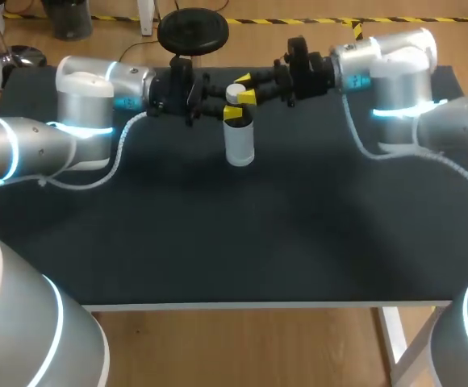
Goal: Unscrew the bottle cap
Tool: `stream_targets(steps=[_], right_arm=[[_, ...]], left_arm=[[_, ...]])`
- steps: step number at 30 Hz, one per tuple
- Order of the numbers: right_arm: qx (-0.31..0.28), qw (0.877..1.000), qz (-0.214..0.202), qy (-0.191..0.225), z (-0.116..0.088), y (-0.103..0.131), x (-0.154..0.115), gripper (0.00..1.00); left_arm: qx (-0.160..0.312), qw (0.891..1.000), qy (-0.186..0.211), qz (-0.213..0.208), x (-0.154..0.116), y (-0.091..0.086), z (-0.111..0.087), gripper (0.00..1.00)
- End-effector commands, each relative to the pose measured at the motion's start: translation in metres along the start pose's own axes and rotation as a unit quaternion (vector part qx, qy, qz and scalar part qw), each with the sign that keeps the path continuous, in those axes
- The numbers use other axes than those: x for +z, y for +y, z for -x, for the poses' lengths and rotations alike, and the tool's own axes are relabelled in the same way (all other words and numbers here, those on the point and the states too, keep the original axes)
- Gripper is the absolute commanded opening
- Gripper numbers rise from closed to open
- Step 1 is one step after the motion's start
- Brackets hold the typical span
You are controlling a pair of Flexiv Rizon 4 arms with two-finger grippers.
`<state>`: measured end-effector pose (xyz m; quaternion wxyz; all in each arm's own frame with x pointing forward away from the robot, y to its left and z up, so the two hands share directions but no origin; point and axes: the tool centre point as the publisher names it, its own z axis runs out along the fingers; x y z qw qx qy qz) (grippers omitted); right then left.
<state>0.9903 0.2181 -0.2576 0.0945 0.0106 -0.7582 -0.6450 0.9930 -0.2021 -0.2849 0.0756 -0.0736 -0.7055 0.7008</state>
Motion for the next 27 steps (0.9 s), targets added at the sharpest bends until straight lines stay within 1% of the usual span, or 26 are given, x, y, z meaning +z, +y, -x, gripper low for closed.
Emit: stream_targets(steps=[1,5,10,11,16,19,23,24,27], right_arm=[[0.004,0.970,-0.006,0.242,-0.004,0.000,0.006,0.00],[0.003,0.963,-0.006,0.271,-0.006,-0.001,0.006,0.00],[-0.007,0.959,0.007,0.285,-0.007,-0.002,0.004,0.00],[-0.010,0.956,0.007,0.294,-0.007,-0.002,0.004,0.00],[-0.015,0.945,-0.004,0.325,-0.008,0.000,0.002,0.00],[-0.015,0.934,-0.017,0.357,-0.007,0.003,-0.001,0.00],[-0.011,0.912,-0.027,0.408,-0.006,0.007,-0.004,0.00],[-0.009,0.909,-0.030,0.415,-0.006,0.008,-0.005,0.00],[-0.003,0.894,-0.032,0.447,-0.006,0.009,-0.005,0.00]], left_arm=[[-0.001,1.000,-0.001,0.001,0.002,-0.001,0.009,0.00],[-0.001,1.000,-0.001,0.001,0.002,-0.001,0.009,0.00],[-0.001,1.000,-0.001,0.001,0.002,-0.001,0.009,0.00],[-0.001,1.000,-0.001,0.001,0.002,-0.001,0.009,0.00],[-0.001,1.000,-0.001,0.001,0.002,-0.001,0.009,0.00],[-0.001,1.000,-0.001,0.001,0.002,-0.001,0.009,0.00],[-0.001,1.000,-0.001,0.001,0.002,-0.001,0.009,0.00],[-0.001,1.000,-0.001,0.001,0.002,-0.001,0.009,0.00],[-0.001,1.000,-0.001,0.001,0.002,-0.001,0.009,0.00]])
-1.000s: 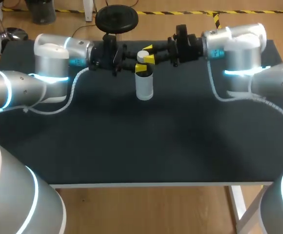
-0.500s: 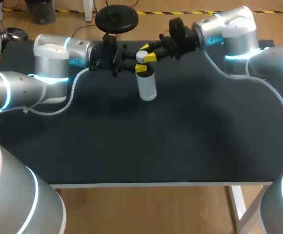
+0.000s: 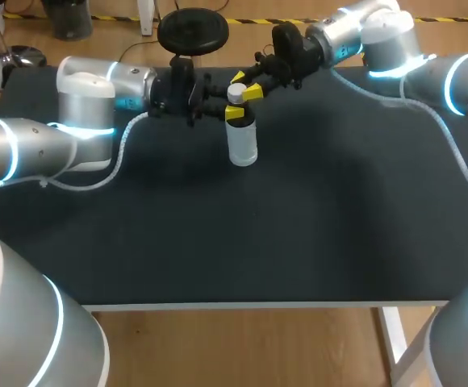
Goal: Unscrew the bottle cap
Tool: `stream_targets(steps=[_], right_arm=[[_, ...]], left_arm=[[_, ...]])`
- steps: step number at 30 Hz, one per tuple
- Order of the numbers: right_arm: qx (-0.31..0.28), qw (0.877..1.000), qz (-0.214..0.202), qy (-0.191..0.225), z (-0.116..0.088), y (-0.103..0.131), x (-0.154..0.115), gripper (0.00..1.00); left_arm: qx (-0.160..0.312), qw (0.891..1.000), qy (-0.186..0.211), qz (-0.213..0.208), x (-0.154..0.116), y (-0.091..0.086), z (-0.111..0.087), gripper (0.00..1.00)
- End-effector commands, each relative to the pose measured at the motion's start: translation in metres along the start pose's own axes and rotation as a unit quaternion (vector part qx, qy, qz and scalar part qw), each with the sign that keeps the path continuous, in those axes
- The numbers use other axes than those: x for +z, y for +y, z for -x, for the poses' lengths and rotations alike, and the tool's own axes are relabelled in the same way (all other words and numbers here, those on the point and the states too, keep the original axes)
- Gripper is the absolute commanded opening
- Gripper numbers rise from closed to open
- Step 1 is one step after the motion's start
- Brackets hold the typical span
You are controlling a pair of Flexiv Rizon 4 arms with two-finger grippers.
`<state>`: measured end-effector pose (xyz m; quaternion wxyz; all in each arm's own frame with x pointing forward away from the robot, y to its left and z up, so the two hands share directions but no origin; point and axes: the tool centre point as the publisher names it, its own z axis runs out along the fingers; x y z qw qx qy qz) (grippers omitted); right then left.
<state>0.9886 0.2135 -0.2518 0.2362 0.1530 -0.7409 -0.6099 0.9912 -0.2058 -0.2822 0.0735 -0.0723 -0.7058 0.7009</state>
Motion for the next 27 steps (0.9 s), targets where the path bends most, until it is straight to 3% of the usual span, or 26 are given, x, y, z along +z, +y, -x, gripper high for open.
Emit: stream_targets(steps=[1,14,27], right_arm=[[0.007,0.962,-0.002,0.274,-0.002,0.005,0.000,0.00],[0.011,0.933,0.005,0.360,-0.009,-0.006,0.007,0.00],[0.003,0.920,-0.005,0.392,-0.016,0.002,0.008,0.00]], left_arm=[[-0.001,1.000,0.001,0.001,-0.002,0.002,0.010,0.00],[-0.001,1.000,0.001,0.001,-0.002,0.002,0.010,0.00],[-0.001,1.000,0.001,0.001,-0.002,0.002,0.010,0.00]])
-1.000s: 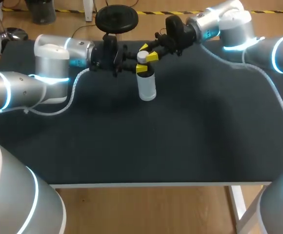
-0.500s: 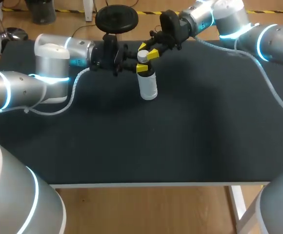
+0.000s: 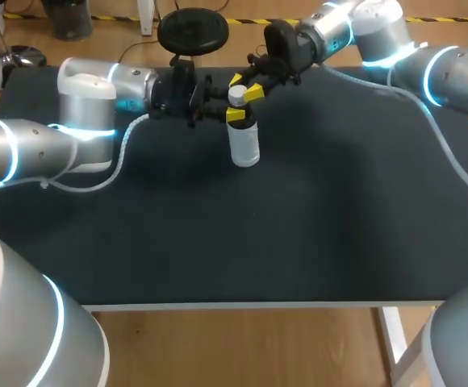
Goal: Unscrew the bottle cap
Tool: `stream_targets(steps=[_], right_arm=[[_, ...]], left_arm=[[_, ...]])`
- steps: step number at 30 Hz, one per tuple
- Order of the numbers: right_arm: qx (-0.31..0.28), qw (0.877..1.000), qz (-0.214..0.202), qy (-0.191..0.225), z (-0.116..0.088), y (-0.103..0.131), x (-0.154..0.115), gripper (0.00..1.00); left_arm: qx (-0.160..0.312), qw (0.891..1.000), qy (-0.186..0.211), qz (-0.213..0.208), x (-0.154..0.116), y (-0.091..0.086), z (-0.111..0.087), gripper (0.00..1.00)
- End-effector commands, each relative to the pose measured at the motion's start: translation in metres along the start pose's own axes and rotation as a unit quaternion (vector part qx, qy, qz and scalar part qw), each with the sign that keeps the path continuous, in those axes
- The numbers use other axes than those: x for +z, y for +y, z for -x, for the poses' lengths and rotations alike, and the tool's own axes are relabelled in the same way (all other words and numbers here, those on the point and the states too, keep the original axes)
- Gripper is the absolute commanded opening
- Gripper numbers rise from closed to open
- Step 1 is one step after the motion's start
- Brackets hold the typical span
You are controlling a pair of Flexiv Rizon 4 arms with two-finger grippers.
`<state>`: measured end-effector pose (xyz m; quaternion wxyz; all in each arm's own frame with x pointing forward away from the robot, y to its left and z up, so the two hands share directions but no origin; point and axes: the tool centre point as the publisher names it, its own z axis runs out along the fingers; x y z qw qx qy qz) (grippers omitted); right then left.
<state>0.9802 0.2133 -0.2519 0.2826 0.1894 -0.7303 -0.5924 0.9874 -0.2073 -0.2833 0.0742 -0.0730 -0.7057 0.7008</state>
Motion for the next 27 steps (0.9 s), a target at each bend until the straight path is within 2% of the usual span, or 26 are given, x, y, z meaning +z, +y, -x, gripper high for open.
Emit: stream_targets(steps=[1,10,15,22,23,24,27], right_arm=[[-0.005,0.942,0.000,0.336,-0.0086,0.0031,0.0044,0.00],[-0.006,0.944,0.000,0.331,-0.0098,0.0032,0.0052,0.00],[-0.018,0.949,0.012,0.315,-0.0076,0.0037,0.0029,0.00],[-0.011,0.957,0.008,0.291,-0.0056,0.0051,0.0000,0.00],[-0.008,0.960,0.008,0.281,-0.0045,0.0044,-0.0001,0.15],[-0.005,0.961,0.007,0.278,-0.0037,0.0037,-0.0003,1.00],[0.007,0.968,0.003,0.250,-0.0009,0.0019,-0.0013,1.00]], left_arm=[[-0.001,1.000,0.000,0.001,-0.0041,0.0008,0.0136,0.00],[-0.001,1.000,0.000,0.001,-0.0041,0.0008,0.0136,0.00],[-0.001,1.000,0.000,0.001,-0.0041,0.0008,0.0136,0.00],[-0.001,1.000,0.000,0.001,-0.0041,0.0008,0.0136,0.00],[-0.001,1.000,0.000,0.001,-0.0041,0.0008,0.0136,0.00],[-0.001,1.000,0.000,0.001,-0.0041,0.0008,0.0136,0.00],[-0.001,1.000,0.000,0.001,-0.0041,0.0008,0.0136,0.00]])
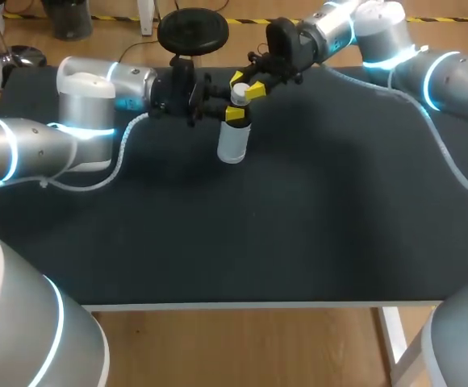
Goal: Unscrew the bottle cap
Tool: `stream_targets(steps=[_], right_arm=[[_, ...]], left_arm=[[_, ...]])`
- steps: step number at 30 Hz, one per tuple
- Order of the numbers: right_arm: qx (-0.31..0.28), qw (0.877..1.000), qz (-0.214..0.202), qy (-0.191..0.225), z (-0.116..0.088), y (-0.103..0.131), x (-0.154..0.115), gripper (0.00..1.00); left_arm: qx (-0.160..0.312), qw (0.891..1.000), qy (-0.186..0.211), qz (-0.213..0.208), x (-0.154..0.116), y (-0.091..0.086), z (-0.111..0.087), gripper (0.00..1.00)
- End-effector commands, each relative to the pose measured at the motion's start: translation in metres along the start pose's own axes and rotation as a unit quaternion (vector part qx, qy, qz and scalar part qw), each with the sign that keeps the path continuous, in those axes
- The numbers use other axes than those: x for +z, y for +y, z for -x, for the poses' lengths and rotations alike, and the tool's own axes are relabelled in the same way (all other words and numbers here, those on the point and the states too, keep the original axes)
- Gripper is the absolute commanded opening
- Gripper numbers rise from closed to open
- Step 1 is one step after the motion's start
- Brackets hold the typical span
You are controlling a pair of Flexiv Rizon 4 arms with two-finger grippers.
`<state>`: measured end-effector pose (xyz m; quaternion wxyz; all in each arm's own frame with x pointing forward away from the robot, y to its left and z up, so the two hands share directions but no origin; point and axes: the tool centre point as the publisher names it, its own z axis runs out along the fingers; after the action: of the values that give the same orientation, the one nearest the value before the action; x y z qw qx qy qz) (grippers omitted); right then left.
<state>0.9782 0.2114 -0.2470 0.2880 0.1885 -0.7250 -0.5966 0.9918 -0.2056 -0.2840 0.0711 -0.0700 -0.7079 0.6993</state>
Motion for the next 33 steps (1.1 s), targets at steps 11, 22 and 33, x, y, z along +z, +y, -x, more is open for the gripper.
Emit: stream_targets(steps=[11,22,33], right_arm=[[0.028,0.986,-0.018,0.166,0.006,-0.004,-0.003,1.00],[-0.010,0.995,0.027,0.099,0.017,-0.015,-0.006,1.00],[-0.055,0.993,0.075,0.073,0.026,-0.016,-0.005,1.00]], left_arm=[[-0.001,1.000,0.005,-0.001,-0.001,0.000,0.010,0.00],[-0.001,1.000,0.005,-0.001,-0.001,0.000,0.010,0.00],[-0.001,1.000,0.005,-0.001,-0.001,0.000,0.010,0.00]])
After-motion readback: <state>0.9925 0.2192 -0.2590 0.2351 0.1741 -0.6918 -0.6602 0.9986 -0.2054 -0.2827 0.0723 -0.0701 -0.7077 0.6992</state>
